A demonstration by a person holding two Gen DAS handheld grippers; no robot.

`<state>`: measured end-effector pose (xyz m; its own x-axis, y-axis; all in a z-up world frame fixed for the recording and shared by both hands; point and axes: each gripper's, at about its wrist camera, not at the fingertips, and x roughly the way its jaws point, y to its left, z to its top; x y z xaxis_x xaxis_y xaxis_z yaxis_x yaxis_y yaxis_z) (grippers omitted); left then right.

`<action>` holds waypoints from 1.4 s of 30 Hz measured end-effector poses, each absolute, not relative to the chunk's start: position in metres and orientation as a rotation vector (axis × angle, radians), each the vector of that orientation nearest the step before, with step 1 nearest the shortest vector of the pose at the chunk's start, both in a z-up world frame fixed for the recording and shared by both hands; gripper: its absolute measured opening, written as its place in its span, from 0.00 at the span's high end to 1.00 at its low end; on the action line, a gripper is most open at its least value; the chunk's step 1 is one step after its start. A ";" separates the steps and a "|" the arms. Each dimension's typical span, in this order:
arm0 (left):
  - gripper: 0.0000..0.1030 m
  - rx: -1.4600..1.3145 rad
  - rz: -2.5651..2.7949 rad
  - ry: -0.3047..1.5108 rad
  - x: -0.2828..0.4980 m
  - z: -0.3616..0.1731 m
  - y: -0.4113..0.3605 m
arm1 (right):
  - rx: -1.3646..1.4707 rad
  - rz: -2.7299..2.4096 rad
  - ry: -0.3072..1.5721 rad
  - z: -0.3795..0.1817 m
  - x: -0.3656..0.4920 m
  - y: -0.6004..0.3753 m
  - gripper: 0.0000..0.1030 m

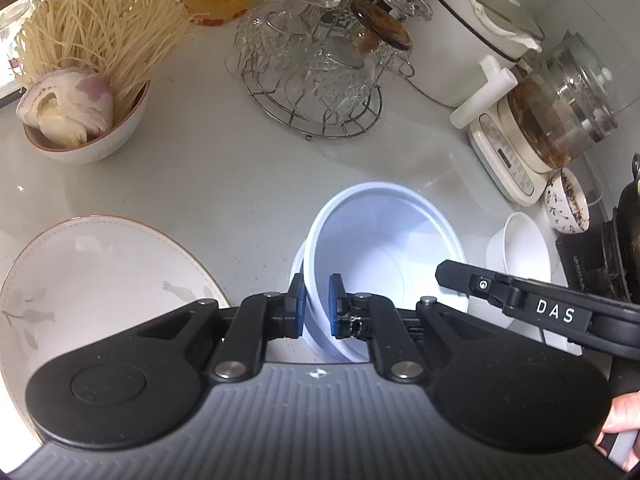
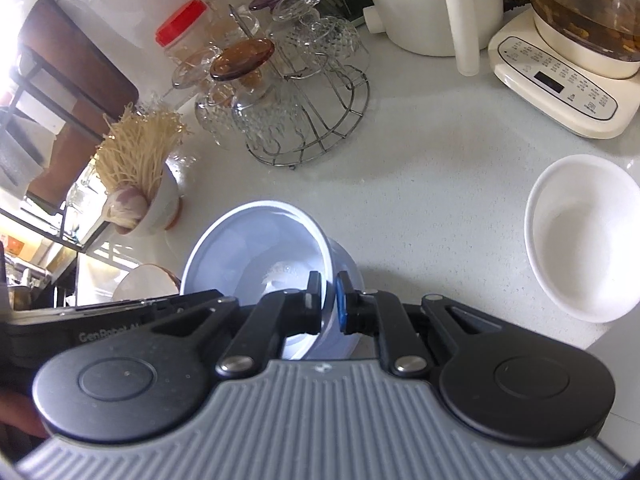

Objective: Organize plates and bowls
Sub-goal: 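Open both grippers and release the nested plastic bowls, then move both open grippers to the white ceramic bowl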

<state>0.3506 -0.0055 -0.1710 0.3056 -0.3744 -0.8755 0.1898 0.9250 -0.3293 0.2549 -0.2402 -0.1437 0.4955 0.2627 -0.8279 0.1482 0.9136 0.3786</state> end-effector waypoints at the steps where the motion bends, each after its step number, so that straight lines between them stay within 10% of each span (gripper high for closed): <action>1: 0.86 -0.174 -0.373 1.195 0.351 -0.169 -0.005 | 0.434 0.070 1.056 -0.143 0.254 -0.241 0.89; 7: 0.66 -0.172 -0.392 1.134 0.345 -0.157 -0.002 | 0.430 0.046 1.005 -0.132 0.247 -0.243 0.55; 42: 0.66 -0.111 -0.606 0.894 0.247 -0.089 0.017 | 0.286 -0.181 0.644 -0.045 0.123 -0.204 0.55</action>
<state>0.2466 0.0172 -0.0887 0.4721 -0.5385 -0.6980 0.4487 0.8283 -0.3356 0.1225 -0.2043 -0.0450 0.7860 -0.0777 -0.6134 0.2541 0.9450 0.2060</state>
